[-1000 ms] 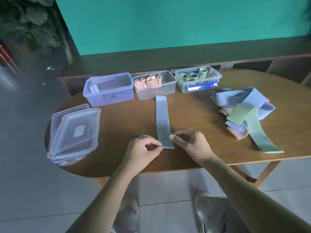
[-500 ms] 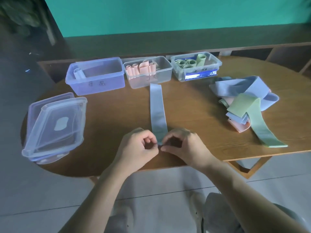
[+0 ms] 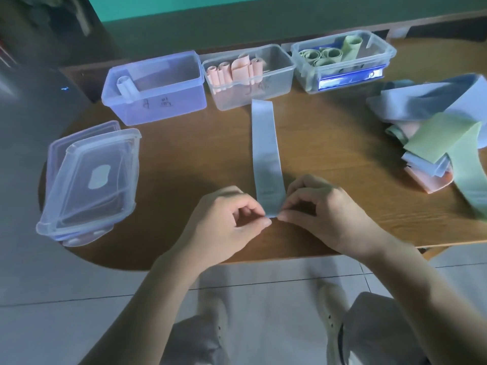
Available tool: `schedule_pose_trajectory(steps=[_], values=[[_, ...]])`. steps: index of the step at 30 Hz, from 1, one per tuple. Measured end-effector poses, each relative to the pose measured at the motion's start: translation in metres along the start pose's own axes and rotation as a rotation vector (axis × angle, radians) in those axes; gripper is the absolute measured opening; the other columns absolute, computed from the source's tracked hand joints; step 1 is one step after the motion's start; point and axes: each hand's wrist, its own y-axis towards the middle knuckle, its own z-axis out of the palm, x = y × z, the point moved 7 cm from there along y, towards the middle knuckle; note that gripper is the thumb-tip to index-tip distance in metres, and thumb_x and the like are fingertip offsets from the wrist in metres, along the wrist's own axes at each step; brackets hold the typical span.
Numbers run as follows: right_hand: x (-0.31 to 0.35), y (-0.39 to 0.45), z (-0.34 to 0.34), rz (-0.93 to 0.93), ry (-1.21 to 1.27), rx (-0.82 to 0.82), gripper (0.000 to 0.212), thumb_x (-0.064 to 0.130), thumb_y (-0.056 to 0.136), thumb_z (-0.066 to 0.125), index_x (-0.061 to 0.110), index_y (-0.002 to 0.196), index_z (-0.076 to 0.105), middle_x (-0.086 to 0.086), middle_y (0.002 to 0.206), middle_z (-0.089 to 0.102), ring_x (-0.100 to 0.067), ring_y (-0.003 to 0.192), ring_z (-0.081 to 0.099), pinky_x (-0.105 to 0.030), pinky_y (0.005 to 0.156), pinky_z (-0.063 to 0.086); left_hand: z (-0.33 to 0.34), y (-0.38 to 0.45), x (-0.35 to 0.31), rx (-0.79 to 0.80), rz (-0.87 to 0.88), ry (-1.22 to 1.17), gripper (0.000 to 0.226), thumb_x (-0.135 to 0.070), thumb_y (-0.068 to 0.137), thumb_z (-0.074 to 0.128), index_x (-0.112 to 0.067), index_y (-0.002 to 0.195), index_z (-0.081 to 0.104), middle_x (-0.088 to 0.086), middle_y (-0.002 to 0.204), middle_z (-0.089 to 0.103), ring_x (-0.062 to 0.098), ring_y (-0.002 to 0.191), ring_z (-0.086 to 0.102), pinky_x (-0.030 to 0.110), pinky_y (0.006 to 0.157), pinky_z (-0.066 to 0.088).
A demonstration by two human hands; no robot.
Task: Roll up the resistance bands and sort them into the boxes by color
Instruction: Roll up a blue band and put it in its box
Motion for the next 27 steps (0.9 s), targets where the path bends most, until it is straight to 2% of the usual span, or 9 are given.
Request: schedule_pose_trajectory(steps=[6,12,15,18,21,24,27], values=[[-0.001,-0.001,0.000,0.054,0.007,-0.007,0.007,0.027,0.084,0.080,0.022,0.082,0.076,0.011,0.102,0.059,-0.003,0.098,0.055,-0.004,0.086,0.035,-0.002,0.002,0.000,-0.008,-0.014,-0.028,0.005,-0.024,0.084,0.080,-0.025,0.080,0.077,-0.012,0.081,0.066,0.013,0.074,0.063,0.016,0.060,0.046],[-0.006,0.005,-0.003,0.223,0.055,-0.046,0.016,0.028,0.078,0.086,0.023,0.069,0.074,0.012,0.100,0.060,0.000,0.088,0.056,-0.006,0.072,0.039,0.000,0.006,0.011,0.005,-0.216,-0.067,0.007,-0.037,0.080,0.081,-0.031,0.080,0.078,-0.012,0.076,0.068,0.003,0.075,0.065,0.017,0.059,0.051],[-0.010,0.007,-0.004,0.269,0.034,-0.057,0.019,0.032,0.076,0.087,0.021,0.070,0.072,0.014,0.101,0.060,0.001,0.091,0.056,-0.003,0.072,0.037,-0.001,0.009,0.016,0.008,-0.295,-0.101,0.011,-0.034,0.077,0.084,-0.033,0.080,0.073,-0.012,0.080,0.066,0.003,0.072,0.061,0.013,0.056,0.048],[-0.010,0.009,-0.004,0.238,0.057,-0.071,0.016,0.026,0.075,0.087,0.022,0.076,0.071,0.014,0.101,0.059,0.001,0.093,0.055,-0.004,0.076,0.037,0.001,0.012,0.012,0.072,-0.224,-0.117,0.012,-0.026,0.081,0.081,-0.035,0.084,0.074,-0.011,0.087,0.064,0.007,0.074,0.060,0.012,0.061,0.044],[-0.003,0.008,0.000,0.103,0.097,-0.027,0.012,0.017,0.081,0.082,0.025,0.085,0.074,0.011,0.103,0.061,-0.005,0.098,0.058,-0.011,0.087,0.040,0.004,0.011,0.007,0.090,-0.137,-0.092,0.013,-0.020,0.087,0.076,-0.034,0.087,0.077,-0.011,0.090,0.064,0.010,0.079,0.062,0.021,0.066,0.050],[0.000,0.006,0.004,0.020,0.071,0.022,0.012,0.019,0.089,0.076,0.030,0.091,0.076,0.013,0.103,0.062,-0.009,0.105,0.057,-0.018,0.096,0.039,0.005,0.008,0.006,0.057,-0.077,-0.032,0.012,-0.022,0.090,0.072,-0.033,0.089,0.076,-0.013,0.090,0.065,0.010,0.079,0.064,0.030,0.068,0.053],[0.000,0.005,0.005,-0.034,0.030,0.038,0.009,0.024,0.092,0.072,0.032,0.093,0.076,0.012,0.104,0.060,-0.008,0.105,0.055,-0.018,0.097,0.038,0.004,0.004,0.004,0.029,-0.032,-0.008,0.007,-0.030,0.089,0.071,-0.034,0.090,0.076,-0.014,0.090,0.063,0.010,0.080,0.064,0.031,0.064,0.053]])
